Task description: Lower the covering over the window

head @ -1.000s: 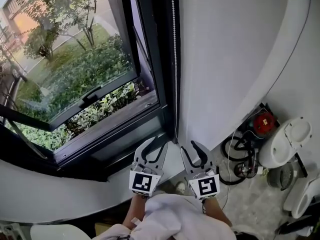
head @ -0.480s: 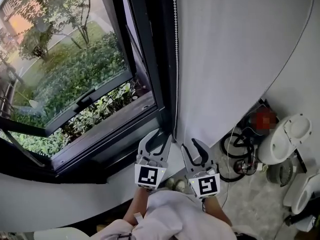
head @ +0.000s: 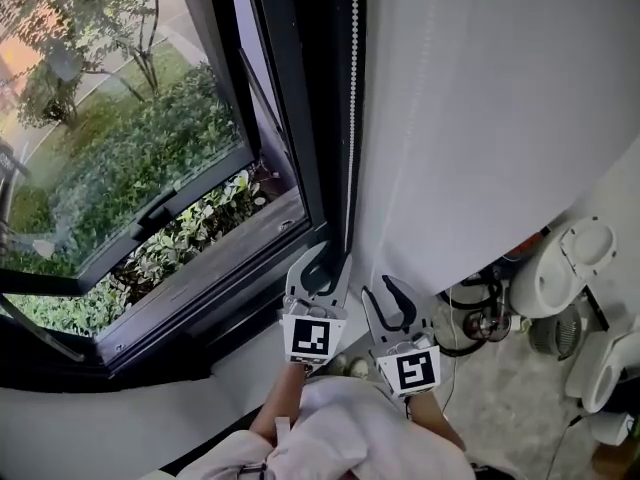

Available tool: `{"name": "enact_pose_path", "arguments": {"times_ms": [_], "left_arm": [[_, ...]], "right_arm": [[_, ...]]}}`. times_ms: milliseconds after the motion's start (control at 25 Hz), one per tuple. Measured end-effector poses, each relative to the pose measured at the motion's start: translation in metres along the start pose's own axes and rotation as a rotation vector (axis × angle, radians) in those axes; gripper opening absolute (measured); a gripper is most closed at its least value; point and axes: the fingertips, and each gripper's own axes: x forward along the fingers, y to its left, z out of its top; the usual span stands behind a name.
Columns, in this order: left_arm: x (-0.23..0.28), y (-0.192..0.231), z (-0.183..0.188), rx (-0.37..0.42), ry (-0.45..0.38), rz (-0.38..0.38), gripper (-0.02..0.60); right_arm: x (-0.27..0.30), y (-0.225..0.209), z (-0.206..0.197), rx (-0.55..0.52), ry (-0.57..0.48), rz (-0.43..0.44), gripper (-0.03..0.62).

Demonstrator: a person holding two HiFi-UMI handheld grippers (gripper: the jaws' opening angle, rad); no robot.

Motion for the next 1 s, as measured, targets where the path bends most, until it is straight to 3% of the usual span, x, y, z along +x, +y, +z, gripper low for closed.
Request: {"name": "enact_pose_path", "arguments": {"times_ms": [520, 760, 1000], "left_arm": [[0.047, 0.01, -0.015, -0.015, 0.033, 0.029, 0.138], [0.06, 0.012, -0.025, -0.019, 0.057, 0.068, 0.19], [0.074, 0.014, -0.035, 0.005, 0.098, 0.112, 0.195]], "right_arm": [[0.008, -0.007, -0.008, 0.005, 0.038, -0.022, 0.137], [0.005, -0.01, -0.011, 0.001, 0.052, -0.037, 0.137], [0.0, -0.013, -0.013, -0.008, 0.061, -0.045, 0.137]]}}
